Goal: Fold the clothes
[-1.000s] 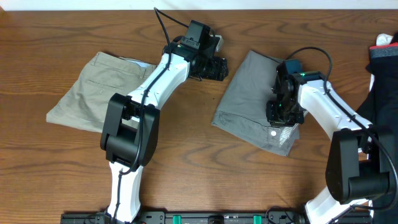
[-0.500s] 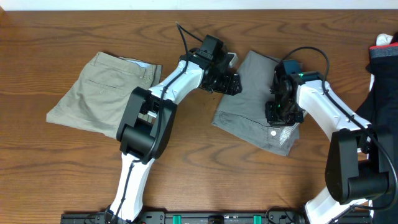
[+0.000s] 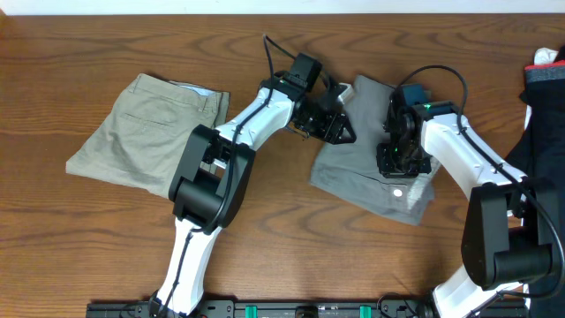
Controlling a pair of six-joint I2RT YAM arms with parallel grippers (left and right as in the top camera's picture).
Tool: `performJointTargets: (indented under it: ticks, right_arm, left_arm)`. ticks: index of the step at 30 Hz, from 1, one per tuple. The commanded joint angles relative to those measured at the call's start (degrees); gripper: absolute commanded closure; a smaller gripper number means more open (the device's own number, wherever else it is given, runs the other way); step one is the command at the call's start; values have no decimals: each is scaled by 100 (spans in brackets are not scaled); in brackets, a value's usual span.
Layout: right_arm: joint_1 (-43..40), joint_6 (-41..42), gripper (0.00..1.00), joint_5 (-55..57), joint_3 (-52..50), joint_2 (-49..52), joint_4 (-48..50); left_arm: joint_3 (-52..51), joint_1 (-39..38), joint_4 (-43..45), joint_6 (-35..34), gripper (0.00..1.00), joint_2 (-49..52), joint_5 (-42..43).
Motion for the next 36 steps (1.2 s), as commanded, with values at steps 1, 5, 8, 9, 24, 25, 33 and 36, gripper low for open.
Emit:
performJointTargets:
  ticks: [1, 5, 8, 9, 24, 25, 33, 36]
  right_arm:
    - [50, -48, 83, 35, 2, 57, 33]
    - [50, -46, 84, 35, 2, 57, 42]
    - [39, -46, 84, 35, 2, 55, 39]
    - [39, -46, 84, 35, 2, 57, 44]
    - [-2, 933, 98, 413, -828, 59, 870]
    - [-2, 994, 99, 407, -1014, 59, 1069]
    - [0, 1014, 99, 114, -1648, 59, 1705]
    - [-2, 1010, 99, 116, -1670, 59, 1707]
  left_arm:
    - [-22, -44, -120, 549, 58, 79, 330]
    - [-22, -48, -227, 621, 64, 79, 378]
    - [-22, -72, -249, 660, 46, 79, 396]
    - [-22, -79, -249, 658, 44, 79, 319]
    - [-33, -81, -247, 179, 25, 79, -492]
    - [-33, -81, -247, 179, 25, 79, -492]
    - [-55, -221, -205, 157, 18, 83, -490]
    - [-94, -396, -98, 160, 18, 83, -496]
